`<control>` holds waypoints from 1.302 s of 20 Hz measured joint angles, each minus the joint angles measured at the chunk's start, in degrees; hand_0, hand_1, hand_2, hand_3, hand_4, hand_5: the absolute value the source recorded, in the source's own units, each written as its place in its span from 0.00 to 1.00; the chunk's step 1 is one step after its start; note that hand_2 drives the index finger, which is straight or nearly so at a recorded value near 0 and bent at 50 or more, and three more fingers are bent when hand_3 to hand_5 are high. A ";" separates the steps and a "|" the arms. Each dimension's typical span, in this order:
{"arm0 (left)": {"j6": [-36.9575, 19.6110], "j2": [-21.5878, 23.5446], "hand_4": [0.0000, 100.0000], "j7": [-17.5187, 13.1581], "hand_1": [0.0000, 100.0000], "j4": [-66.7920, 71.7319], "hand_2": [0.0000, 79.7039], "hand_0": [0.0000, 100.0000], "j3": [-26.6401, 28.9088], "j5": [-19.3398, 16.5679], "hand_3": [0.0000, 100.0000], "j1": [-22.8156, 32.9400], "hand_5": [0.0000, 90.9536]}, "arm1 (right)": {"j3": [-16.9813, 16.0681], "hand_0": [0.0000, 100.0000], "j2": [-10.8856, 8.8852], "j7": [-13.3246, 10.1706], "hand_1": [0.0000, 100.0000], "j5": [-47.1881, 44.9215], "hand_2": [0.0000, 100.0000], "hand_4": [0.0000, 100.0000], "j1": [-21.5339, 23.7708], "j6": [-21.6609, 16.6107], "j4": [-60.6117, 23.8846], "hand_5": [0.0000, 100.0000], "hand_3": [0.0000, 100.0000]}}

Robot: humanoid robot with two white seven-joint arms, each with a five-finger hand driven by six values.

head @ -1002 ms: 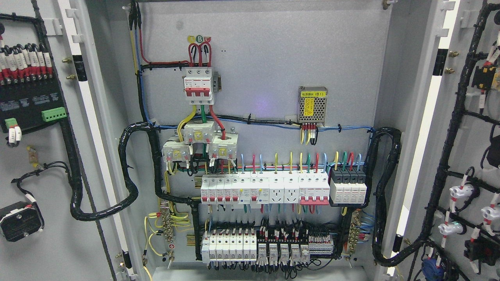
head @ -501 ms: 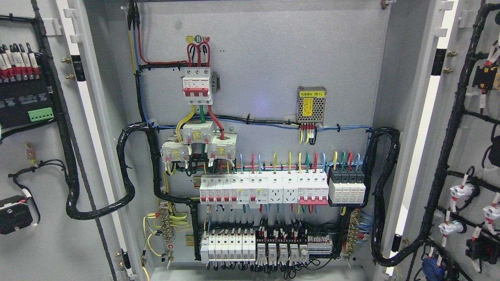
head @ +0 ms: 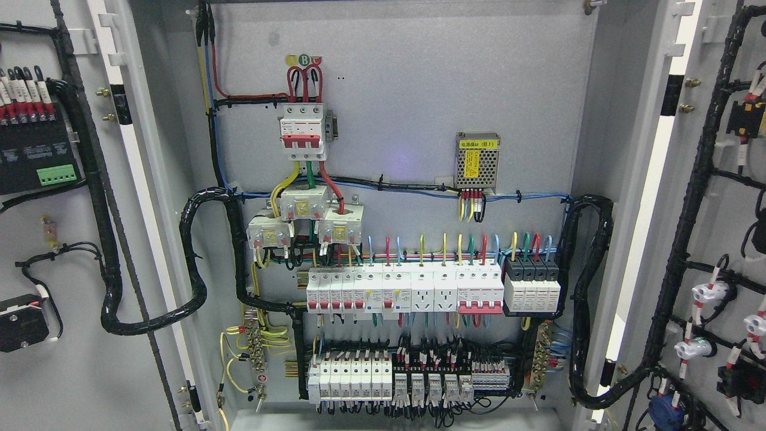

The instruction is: Open door with both hands

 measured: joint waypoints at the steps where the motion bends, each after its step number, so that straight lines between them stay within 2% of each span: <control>1: 0.05 0.09 0.00 0.05 0.00 0.15 0.00 0.00 -0.02 0.02 0.00 -0.05 0.00 | -0.08 0.38 0.01 -0.01 0.00 -0.09 0.00 0.00 0.11 -0.04 0.01 0.00 0.00; 9: 0.14 0.40 0.00 0.43 0.00 -1.28 0.00 0.00 -0.41 0.39 0.00 1.34 0.00 | -0.78 0.38 0.08 -0.13 0.00 -0.50 0.00 0.00 1.03 -0.21 0.09 0.00 0.00; 14: -0.06 0.06 0.00 0.60 0.00 -4.95 0.00 0.00 -1.23 1.57 0.00 4.02 0.00 | -1.28 0.38 0.44 -0.14 0.00 -0.60 0.00 0.00 1.43 -0.24 0.18 0.00 0.00; 23: -0.43 -1.22 0.00 0.74 0.00 -13.82 0.00 0.00 -3.98 3.18 0.00 11.00 0.00 | -2.20 0.38 0.93 0.20 0.00 -1.66 0.00 0.00 1.69 -0.27 0.82 0.00 0.00; 26: -0.57 -1.74 0.00 0.80 0.00 -16.53 0.00 0.00 -5.70 3.37 0.00 13.73 0.00 | -2.47 0.38 1.02 -0.36 0.00 -2.25 0.00 0.00 1.74 -0.27 1.11 0.00 0.00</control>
